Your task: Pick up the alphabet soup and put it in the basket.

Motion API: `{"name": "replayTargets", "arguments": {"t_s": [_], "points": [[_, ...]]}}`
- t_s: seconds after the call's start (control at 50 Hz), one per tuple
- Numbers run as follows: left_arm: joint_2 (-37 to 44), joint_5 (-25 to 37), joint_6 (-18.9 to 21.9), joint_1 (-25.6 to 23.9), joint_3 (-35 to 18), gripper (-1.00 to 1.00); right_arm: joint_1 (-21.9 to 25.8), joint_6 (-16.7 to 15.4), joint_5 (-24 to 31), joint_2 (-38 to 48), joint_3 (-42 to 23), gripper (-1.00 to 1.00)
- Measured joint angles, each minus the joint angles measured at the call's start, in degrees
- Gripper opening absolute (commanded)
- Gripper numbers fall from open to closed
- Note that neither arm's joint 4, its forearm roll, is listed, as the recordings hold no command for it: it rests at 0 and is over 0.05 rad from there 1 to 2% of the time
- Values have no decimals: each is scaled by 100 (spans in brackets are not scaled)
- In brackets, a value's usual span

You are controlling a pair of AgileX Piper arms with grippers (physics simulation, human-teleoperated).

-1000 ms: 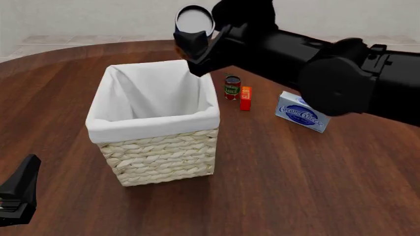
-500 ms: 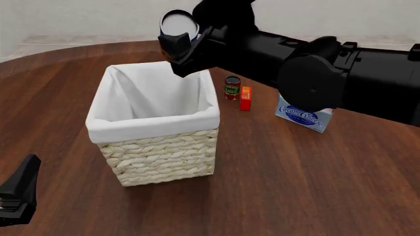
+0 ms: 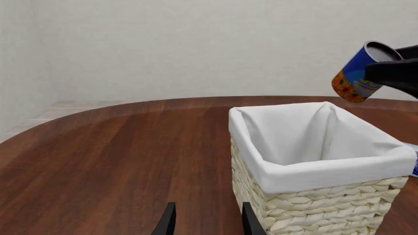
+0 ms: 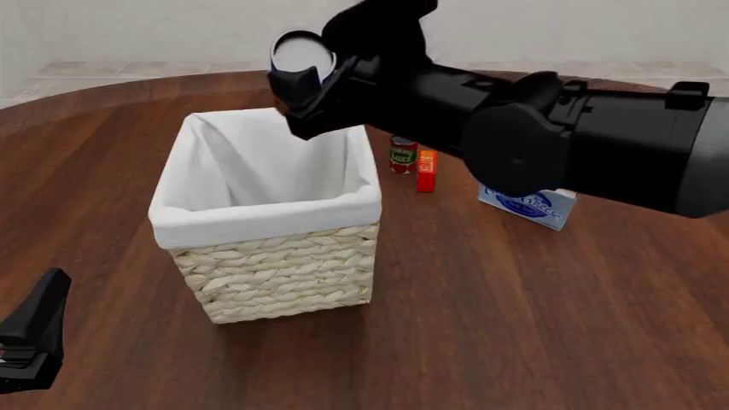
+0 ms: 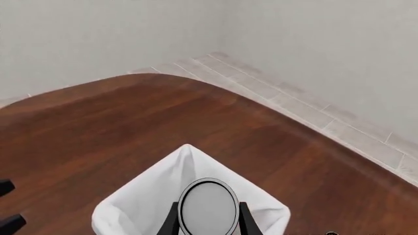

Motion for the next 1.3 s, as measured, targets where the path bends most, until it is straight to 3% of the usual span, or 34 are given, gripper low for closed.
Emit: {"name": "replayTargets", "arguments": {"t_s": [0.52,1.3], "points": [[0,0,0,0,0,100,38,369,-188,164,1,-100],[0,0,0,0,0,100,34,540,-137,688,-232,-100]]}}
